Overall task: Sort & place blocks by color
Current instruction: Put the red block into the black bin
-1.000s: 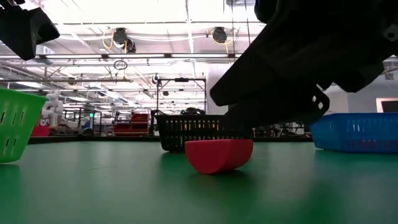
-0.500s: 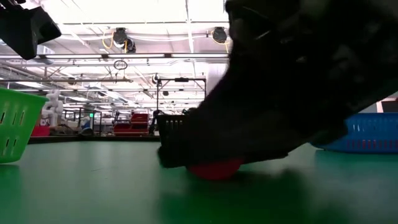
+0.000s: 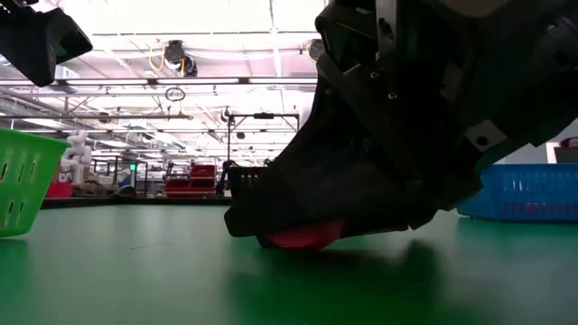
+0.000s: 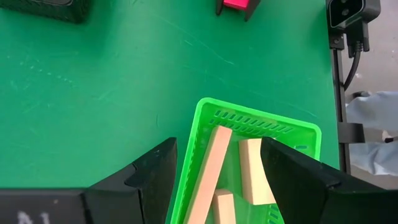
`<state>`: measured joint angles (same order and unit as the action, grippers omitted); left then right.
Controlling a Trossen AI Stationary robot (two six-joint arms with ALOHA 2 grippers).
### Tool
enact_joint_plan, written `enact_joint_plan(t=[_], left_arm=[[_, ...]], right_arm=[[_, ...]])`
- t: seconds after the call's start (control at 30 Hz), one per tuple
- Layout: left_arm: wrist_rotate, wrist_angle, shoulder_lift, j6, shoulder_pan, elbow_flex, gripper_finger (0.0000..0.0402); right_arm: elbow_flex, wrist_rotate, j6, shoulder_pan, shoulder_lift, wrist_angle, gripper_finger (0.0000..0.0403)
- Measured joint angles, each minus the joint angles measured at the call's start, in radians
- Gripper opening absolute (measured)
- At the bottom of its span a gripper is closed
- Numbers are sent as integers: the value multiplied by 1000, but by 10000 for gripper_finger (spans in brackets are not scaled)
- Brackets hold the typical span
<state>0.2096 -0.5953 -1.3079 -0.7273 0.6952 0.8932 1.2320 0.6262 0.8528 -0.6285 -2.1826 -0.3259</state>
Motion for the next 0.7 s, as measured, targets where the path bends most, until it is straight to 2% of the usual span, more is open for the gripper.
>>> enact_joint_plan(t=[0.13, 0.3, 0.53, 0.7], left_arm=[[0, 0, 0, 15, 0, 0, 232], [1, 2, 0, 49, 0, 0, 232], [29, 15, 0, 60, -34, 0, 232], [29, 22, 0, 90, -88, 0, 232]], right_arm=[[-3, -26, 0, 16, 26, -10, 114], [-4, -36, -31, 54, 132, 42, 114], [-4, -25, -164, 145, 298, 167, 114], [-3, -20, -195, 253, 379, 315, 114]])
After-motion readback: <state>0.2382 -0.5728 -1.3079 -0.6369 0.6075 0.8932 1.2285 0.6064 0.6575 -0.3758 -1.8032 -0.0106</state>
